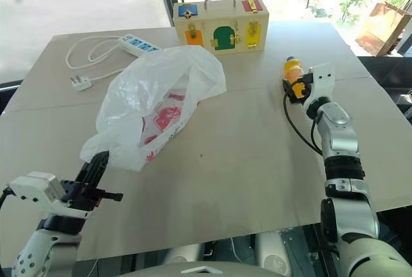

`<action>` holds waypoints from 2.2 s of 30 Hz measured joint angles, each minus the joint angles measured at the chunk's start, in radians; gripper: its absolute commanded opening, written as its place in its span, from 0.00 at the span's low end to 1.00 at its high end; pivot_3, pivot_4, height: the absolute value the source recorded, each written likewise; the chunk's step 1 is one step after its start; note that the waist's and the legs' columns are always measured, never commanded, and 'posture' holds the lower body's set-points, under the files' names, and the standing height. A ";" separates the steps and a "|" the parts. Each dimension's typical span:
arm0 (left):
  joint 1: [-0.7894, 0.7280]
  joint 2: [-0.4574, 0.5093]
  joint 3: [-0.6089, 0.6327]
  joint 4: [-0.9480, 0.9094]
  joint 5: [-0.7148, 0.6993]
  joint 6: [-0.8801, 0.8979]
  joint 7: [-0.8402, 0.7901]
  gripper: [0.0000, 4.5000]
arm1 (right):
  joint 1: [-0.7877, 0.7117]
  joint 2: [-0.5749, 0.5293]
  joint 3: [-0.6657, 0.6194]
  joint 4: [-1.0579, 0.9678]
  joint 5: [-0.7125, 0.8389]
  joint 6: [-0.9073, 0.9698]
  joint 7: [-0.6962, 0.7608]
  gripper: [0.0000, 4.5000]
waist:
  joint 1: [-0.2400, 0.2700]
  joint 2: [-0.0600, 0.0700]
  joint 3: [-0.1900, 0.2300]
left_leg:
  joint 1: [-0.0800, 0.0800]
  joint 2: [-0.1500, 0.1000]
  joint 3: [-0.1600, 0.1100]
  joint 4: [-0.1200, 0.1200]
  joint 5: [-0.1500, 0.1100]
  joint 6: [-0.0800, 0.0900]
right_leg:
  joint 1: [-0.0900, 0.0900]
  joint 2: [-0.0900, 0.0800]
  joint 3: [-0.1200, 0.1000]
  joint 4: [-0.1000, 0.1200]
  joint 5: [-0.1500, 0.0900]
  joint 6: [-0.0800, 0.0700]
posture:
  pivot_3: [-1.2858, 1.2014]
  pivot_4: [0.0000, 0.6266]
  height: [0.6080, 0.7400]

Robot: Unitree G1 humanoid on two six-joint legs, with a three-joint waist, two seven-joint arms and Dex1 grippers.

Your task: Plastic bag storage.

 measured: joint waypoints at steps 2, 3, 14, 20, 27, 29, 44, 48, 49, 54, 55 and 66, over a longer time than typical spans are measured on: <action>0.000 -0.001 -0.008 0.003 0.006 -0.008 -0.001 0.00 | -0.008 0.005 0.000 0.001 0.000 0.014 -0.018 0.99 | -0.001 0.000 0.000 | 0.000 0.000 0.000 0.000 0.000 0.000 | 0.000 0.000 0.000 0.000 0.000 0.000 | 0.52 0.24 0.99; -0.002 -0.001 -0.012 0.007 0.008 -0.011 -0.001 0.00 | -0.032 0.010 0.000 0.021 -0.002 0.023 -0.033 0.99 | -0.003 0.000 0.000 | 0.001 0.000 0.001 0.000 0.000 0.000 | 0.000 0.000 0.001 0.000 0.000 0.000 | 0.52 0.24 0.99; -0.024 0.004 -0.033 0.037 0.021 -0.022 -0.011 0.00 | -0.409 0.045 -0.089 0.670 -0.001 0.012 -0.148 0.99 | -0.016 -0.001 0.000 | 0.004 0.001 0.006 -0.004 -0.001 0.001 | 0.000 0.000 0.004 -0.001 0.001 -0.001 | 0.52 0.24 0.99; -0.021 -0.001 -0.033 0.038 0.033 -0.036 -0.010 0.00 | -0.436 0.048 -0.108 0.787 0.003 0.031 -0.160 0.83 | -0.026 0.000 0.001 | 0.005 0.001 0.007 -0.004 -0.001 0.001 | 0.000 -0.001 0.006 -0.001 0.001 -0.001 | 0.52 0.24 0.99; -0.012 -0.015 -0.034 0.038 0.047 -0.047 -0.009 0.00 | -0.439 0.048 -0.098 0.799 -0.030 0.006 -0.157 0.67 | -0.027 0.000 0.001 | 0.005 0.001 0.008 -0.004 -0.001 0.001 | 0.000 -0.001 0.006 -0.001 0.001 -0.001 | 0.52 0.24 0.99; -0.013 -0.015 -0.034 0.038 0.047 -0.047 -0.009 0.00 | -0.439 0.049 -0.095 0.800 -0.039 -0.002 -0.151 0.67 | -0.027 0.000 0.001 | 0.005 0.001 0.008 -0.004 -0.001 0.001 | 0.000 -0.001 0.007 -0.001 0.001 -0.001 | 0.52 0.24 0.99; -0.022 0.004 -0.037 0.043 0.029 -0.041 -0.020 0.00 | -0.210 0.082 0.038 0.260 0.085 -0.013 0.520 0.67 | -0.016 -0.001 0.004 | 0.004 0.002 0.008 -0.012 -0.001 0.001 | -0.003 -0.002 0.006 -0.003 0.003 0.003 | 0.52 0.24 0.99; -0.027 0.008 -0.051 0.042 0.017 -0.031 -0.020 0.00 | -0.082 0.023 0.095 -0.069 0.214 0.222 0.687 0.67 | -0.011 -0.001 0.004 | 0.003 0.002 0.006 -0.012 -0.001 0.001 | -0.003 -0.007 0.004 -0.004 0.003 0.003 | 0.52 0.24 0.99; -0.029 0.008 -0.055 0.041 0.013 -0.028 -0.020 0.00 | -0.068 0.013 0.102 -0.110 0.232 0.255 0.702 0.67 | -0.011 -0.001 0.004 | 0.003 0.002 0.006 -0.012 -0.001 0.001 | -0.003 -0.007 0.004 -0.004 0.003 0.003 | 0.52 0.24 0.99; -0.063 0.018 -0.072 -0.007 -0.027 0.016 -0.001 0.00 | -0.006 -0.058 0.179 -0.320 0.307 0.410 0.786 0.67 | -0.011 -0.001 0.004 | 0.003 0.002 0.004 -0.012 -0.001 0.001 | -0.003 -0.007 0.004 -0.004 0.003 0.002 | 0.52 0.24 0.99; -0.072 0.021 -0.081 -0.025 -0.040 0.027 0.005 0.00 | -0.005 -0.073 0.208 -0.341 0.297 0.420 0.793 0.67 | -0.011 -0.001 0.004 | 0.004 0.002 0.005 -0.012 -0.001 0.001 | -0.003 -0.007 0.004 -0.004 0.003 0.003 | 0.52 0.24 0.99; -0.097 0.046 -0.173 -0.127 -0.093 0.086 0.011 0.00 | -0.072 -0.059 0.391 -0.271 0.148 0.435 0.760 0.67 | -0.006 -0.003 0.005 | 0.004 0.000 0.006 -0.012 -0.001 0.001 | -0.003 -0.007 0.004 -0.004 0.003 0.003 | 0.52 0.24 0.99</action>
